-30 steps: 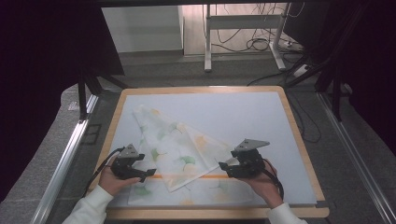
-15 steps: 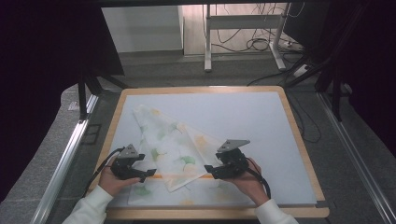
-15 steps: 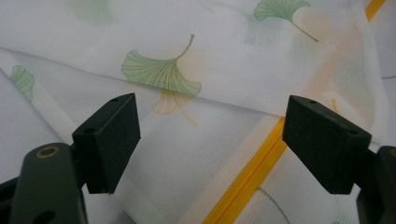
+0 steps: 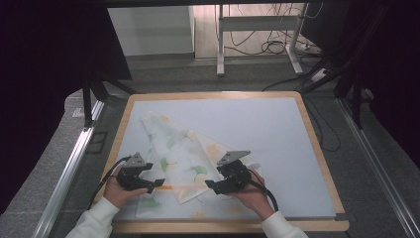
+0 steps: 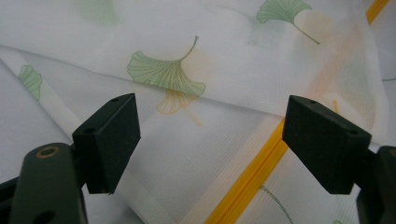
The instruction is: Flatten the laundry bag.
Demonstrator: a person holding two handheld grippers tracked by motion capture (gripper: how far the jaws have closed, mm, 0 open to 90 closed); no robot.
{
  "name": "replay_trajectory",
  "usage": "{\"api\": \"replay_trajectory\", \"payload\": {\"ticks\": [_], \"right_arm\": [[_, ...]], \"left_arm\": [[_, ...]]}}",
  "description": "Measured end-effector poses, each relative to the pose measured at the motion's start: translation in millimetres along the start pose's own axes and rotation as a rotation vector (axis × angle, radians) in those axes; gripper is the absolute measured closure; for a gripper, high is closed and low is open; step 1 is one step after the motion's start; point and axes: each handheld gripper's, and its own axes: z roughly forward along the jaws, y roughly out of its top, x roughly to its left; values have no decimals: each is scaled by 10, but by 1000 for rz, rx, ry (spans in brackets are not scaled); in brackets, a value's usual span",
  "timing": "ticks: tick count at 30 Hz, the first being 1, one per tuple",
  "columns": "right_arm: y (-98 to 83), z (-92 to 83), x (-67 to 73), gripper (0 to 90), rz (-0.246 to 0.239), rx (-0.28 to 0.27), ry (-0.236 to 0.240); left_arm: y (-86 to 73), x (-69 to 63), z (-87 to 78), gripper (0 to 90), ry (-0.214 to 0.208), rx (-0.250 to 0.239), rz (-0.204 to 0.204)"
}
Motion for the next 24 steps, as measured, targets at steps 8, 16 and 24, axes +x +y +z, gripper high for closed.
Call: {"api": "replay_trajectory", "payload": {"ticks": [8,16,24], "right_arm": [[63,190,221,350,-33,16,47],[102,412,416,350,-71,64,88],[126,590,540,350,-101,102,101]], "left_arm": [[-5,16,-20,189,1,-7,-9],[-7,18,-13,189,5,-7,-6],[-8,21,-10,188,8,-2,-5]]}}
